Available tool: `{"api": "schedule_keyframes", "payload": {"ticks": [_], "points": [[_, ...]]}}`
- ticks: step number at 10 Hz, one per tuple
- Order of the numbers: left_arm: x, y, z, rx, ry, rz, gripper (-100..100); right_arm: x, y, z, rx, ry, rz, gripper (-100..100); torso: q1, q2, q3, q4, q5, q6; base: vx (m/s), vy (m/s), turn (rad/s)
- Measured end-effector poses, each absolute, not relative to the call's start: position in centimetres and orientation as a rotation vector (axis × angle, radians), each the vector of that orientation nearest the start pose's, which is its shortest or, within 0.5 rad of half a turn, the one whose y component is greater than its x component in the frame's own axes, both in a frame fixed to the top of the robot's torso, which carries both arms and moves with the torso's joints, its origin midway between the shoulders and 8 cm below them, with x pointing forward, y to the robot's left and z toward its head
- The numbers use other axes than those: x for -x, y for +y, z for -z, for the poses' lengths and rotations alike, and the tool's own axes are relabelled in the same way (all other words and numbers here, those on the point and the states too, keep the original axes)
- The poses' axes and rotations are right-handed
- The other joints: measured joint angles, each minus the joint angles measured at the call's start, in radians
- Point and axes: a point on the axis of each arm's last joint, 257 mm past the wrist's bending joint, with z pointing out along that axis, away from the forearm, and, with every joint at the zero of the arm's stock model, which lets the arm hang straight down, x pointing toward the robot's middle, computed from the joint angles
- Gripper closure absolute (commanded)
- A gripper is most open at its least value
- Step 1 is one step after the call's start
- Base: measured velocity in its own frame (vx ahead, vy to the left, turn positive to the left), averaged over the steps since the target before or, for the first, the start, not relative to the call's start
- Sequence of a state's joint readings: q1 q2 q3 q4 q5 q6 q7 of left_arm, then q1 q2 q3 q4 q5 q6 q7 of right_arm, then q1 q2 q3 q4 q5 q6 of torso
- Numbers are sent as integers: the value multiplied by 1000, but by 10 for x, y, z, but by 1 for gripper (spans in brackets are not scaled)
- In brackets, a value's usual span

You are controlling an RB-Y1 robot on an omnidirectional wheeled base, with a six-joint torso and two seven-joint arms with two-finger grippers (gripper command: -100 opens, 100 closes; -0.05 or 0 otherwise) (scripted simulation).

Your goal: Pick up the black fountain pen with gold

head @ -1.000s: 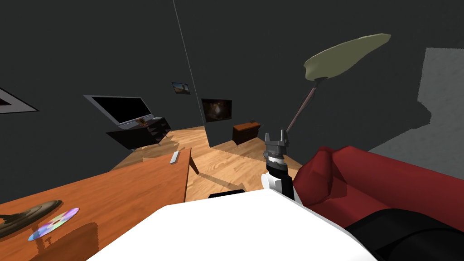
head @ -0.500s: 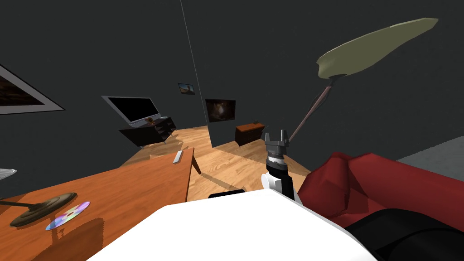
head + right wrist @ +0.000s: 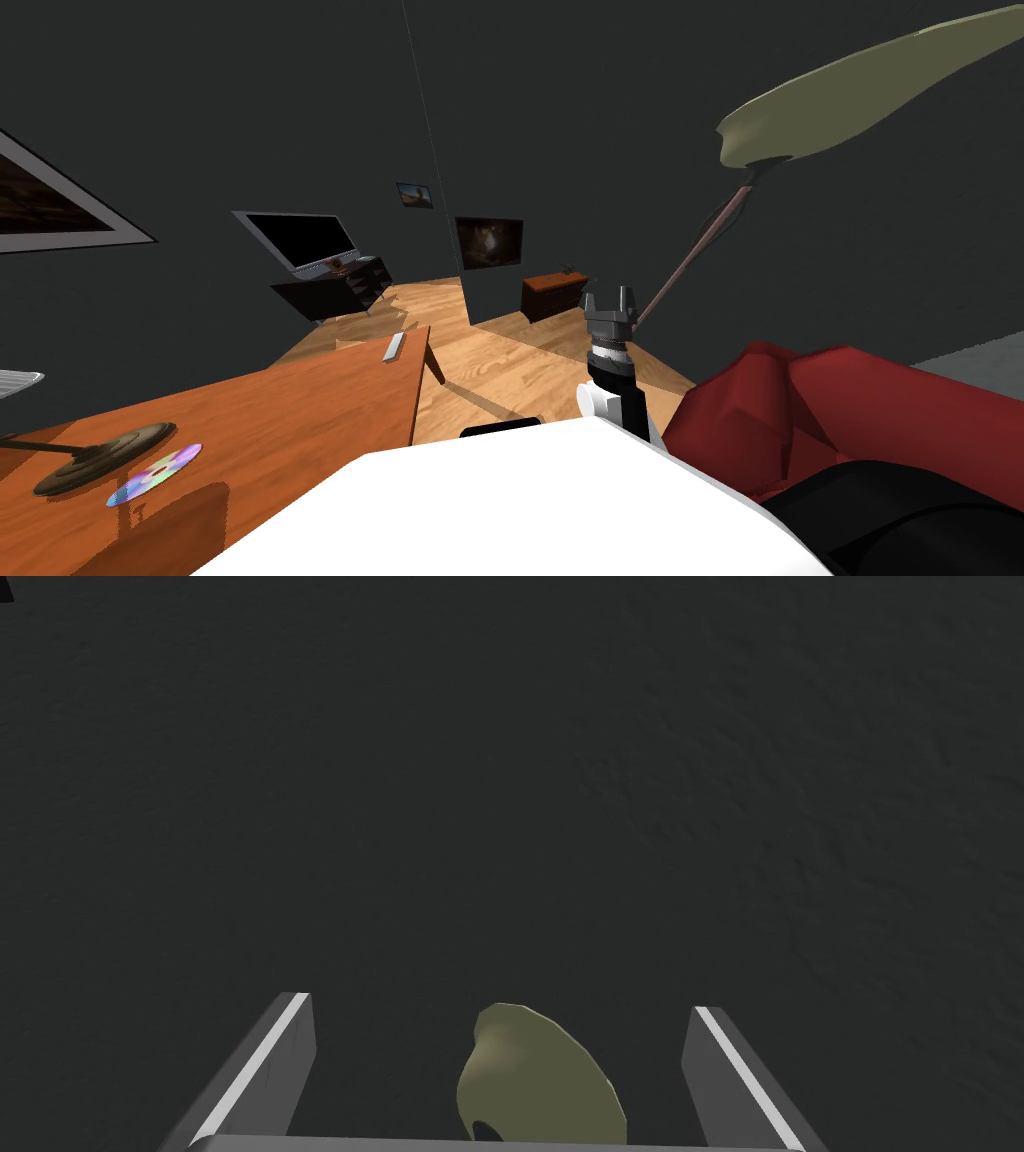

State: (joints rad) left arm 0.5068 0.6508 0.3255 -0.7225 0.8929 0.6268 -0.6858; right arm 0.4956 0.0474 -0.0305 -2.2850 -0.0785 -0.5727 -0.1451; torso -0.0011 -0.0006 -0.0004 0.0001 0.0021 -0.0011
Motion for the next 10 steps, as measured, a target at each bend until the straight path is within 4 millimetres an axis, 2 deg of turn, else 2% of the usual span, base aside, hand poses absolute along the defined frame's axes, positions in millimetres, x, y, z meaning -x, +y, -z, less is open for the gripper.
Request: {"api": "schedule_keyframes", "payload": {"ticks": [3,4,5,10], "points": [[98,637,544,2413,1720,-356,100,-325,-302,-41,-712,419,-1470,0,0,1,0,0,0,0,0,0,0],[98,637,544,2413,1720,-356,0,-325,-302,-41,-712,419,-1470,0,0,1,0,0,0,0,0,0,0],[98,637,544,2413,1720,-356,100,-325,-302,-41,-712,419,-1470,0,0,1,0,0,0,0,-37,-5,-124],[86,641,536,2448,1683,-358,100,-325,-301,-41,-712,419,-1470,0,-1,7,4,1,0,1,-81,-10,-103]]}}
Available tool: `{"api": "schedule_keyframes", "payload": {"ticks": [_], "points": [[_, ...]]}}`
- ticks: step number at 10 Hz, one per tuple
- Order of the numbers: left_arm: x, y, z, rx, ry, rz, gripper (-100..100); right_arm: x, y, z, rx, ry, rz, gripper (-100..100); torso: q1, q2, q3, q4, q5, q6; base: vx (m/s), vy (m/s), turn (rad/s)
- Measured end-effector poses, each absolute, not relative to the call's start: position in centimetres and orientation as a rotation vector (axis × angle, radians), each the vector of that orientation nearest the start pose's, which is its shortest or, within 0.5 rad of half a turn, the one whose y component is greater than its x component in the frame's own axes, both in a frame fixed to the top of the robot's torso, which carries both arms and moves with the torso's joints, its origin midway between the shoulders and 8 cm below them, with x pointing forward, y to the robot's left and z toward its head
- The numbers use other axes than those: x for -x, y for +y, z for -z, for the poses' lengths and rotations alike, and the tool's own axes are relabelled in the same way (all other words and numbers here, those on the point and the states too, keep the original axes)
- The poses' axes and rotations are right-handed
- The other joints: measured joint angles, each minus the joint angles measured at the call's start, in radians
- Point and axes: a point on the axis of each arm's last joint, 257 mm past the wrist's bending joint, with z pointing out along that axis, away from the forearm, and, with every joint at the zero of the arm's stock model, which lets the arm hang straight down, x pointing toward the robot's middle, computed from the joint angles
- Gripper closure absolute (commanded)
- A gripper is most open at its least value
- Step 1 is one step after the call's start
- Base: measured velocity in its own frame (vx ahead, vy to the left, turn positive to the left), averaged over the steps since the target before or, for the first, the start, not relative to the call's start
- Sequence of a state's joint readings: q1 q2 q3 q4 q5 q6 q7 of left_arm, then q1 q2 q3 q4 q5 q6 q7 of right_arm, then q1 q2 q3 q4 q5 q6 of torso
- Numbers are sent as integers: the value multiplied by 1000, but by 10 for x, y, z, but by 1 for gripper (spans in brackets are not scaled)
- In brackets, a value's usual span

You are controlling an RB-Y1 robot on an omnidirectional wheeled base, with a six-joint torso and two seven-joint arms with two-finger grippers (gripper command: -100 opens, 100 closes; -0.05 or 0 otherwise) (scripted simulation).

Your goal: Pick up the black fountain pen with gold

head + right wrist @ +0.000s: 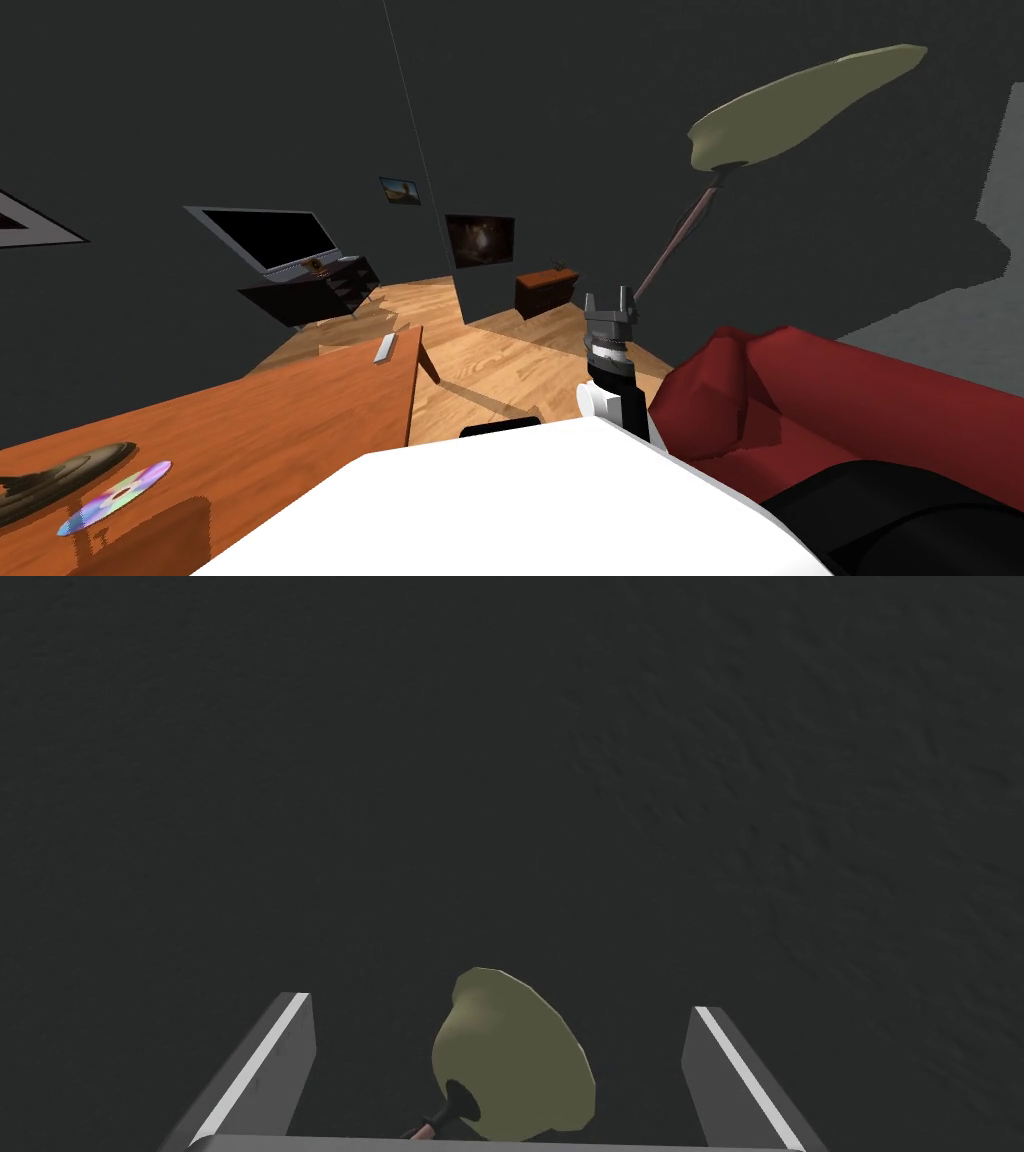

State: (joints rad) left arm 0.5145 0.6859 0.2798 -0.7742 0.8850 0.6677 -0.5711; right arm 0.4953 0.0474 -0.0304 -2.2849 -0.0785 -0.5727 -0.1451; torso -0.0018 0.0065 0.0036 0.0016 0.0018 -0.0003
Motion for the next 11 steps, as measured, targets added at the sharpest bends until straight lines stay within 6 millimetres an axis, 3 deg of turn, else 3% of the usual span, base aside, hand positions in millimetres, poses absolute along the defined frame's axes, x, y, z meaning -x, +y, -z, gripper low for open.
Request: {"api": "schedule_keyframes", "payload": {"ticks": [10,11], "points": [[66,646,521,2531,1578,-381,100,-325,-302,-41,-712,419,-1470,0,0,-1,-1,-1,0,-2,-70,-19,-80],[66,646,521,2534,1575,-381,0,-325,-302,-41,-712,419,-1470,0,1,-4,-2,-1,1,-2,-6,-1,2]]}}
